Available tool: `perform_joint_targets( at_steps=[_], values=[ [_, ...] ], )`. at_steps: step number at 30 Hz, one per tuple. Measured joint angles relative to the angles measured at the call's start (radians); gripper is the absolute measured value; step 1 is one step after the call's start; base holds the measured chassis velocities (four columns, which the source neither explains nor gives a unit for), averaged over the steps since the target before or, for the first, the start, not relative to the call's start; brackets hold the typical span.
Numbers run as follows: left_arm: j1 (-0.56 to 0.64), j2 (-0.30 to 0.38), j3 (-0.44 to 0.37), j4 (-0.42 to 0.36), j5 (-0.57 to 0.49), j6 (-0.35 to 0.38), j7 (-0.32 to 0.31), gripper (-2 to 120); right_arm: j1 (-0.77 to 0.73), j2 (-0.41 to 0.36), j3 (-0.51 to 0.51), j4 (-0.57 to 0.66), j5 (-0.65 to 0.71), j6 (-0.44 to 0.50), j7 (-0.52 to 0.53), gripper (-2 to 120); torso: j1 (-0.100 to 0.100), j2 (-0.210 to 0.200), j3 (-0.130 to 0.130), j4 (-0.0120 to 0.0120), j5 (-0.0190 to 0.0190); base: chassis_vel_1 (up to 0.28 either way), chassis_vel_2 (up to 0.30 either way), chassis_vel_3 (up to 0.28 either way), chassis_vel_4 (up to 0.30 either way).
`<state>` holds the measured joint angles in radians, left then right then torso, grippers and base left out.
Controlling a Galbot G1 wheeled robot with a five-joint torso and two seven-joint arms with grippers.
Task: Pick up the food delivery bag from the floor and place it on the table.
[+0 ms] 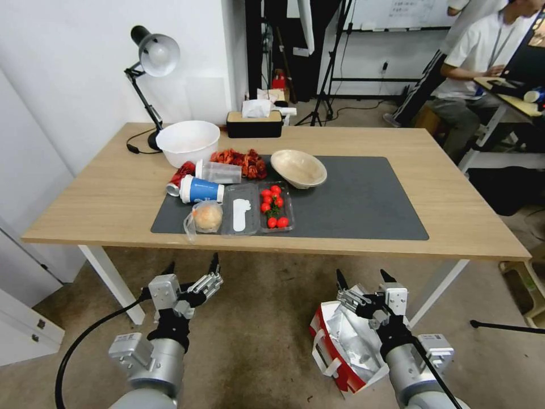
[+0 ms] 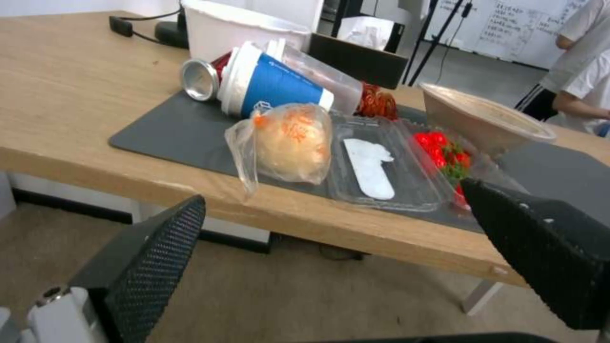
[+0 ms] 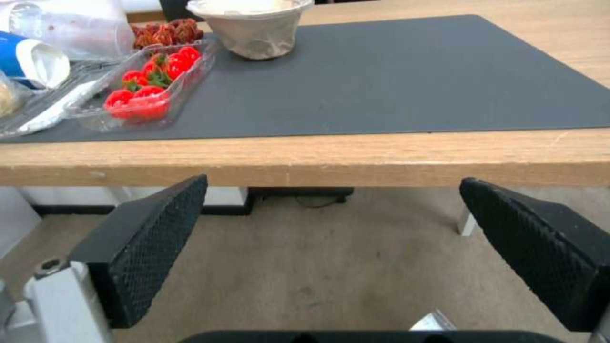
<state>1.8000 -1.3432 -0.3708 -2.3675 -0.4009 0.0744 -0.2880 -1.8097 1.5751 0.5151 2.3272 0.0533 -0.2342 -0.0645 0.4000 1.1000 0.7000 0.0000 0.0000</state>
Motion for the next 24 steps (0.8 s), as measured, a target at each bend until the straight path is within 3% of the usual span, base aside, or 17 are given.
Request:
perform_joint_targets(
  at_steps=[16,24],
  values=[
    [0.002,0.001,-0.008,0.004,-0.034,-0.016,-0.001,100,0.009,0.004,0.001,-0.003,-0.007,0.006,0.014,100,-0.001,-0.002,-0.001,0.0000,0.0001,0.000,0.000,0.000,0.000],
    [0.003,0.004,-0.008,0.002,-0.059,-0.020,-0.005,100,0.009,0.008,0.000,-0.003,-0.009,0.007,0.017,100,-0.017,-0.038,-0.021,0.0000,-0.0001,0.000,0.000,0.000,0.000]
  ],
)
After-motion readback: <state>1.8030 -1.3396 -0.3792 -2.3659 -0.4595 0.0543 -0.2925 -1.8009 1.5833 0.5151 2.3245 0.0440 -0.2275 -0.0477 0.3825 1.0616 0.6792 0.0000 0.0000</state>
